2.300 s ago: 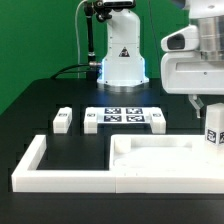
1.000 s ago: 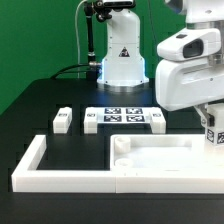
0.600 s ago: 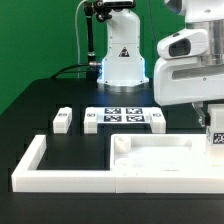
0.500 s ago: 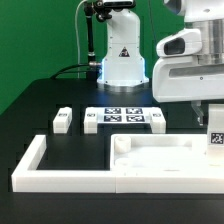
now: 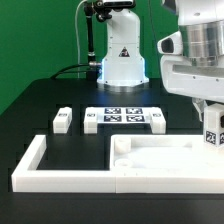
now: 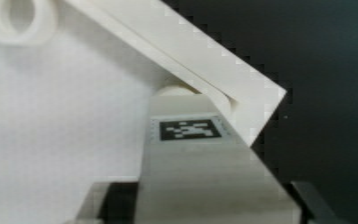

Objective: Assemble desk

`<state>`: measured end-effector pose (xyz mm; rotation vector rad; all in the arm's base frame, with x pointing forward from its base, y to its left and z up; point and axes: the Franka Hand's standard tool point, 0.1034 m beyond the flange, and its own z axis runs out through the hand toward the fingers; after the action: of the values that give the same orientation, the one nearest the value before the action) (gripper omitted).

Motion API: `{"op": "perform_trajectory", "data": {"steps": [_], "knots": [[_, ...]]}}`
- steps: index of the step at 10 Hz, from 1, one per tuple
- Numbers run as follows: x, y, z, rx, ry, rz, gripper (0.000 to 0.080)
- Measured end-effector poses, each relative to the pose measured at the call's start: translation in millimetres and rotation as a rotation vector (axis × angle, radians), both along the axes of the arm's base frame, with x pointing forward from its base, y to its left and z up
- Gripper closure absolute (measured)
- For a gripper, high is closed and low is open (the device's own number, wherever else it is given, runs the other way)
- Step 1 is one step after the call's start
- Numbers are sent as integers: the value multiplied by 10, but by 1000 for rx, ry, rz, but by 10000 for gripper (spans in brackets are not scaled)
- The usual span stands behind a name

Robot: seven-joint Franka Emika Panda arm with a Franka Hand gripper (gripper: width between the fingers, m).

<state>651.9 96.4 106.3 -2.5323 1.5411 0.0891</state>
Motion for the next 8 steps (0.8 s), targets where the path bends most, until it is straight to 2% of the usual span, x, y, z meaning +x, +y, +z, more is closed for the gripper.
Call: {"op": "perform_trajectory", "data": {"steps": [2,3,4,5,6,8], "knots": [[-4,2,-2,4,5,-24,505],[-5,7,-5,3,2,-4,350],[-14,15,-1,0,3,30,350],[-54,33,38,-1,11,240,225],[-32,3,80,5,-27,461,165],[-51,-4,68,6,-51,628,154]]}}
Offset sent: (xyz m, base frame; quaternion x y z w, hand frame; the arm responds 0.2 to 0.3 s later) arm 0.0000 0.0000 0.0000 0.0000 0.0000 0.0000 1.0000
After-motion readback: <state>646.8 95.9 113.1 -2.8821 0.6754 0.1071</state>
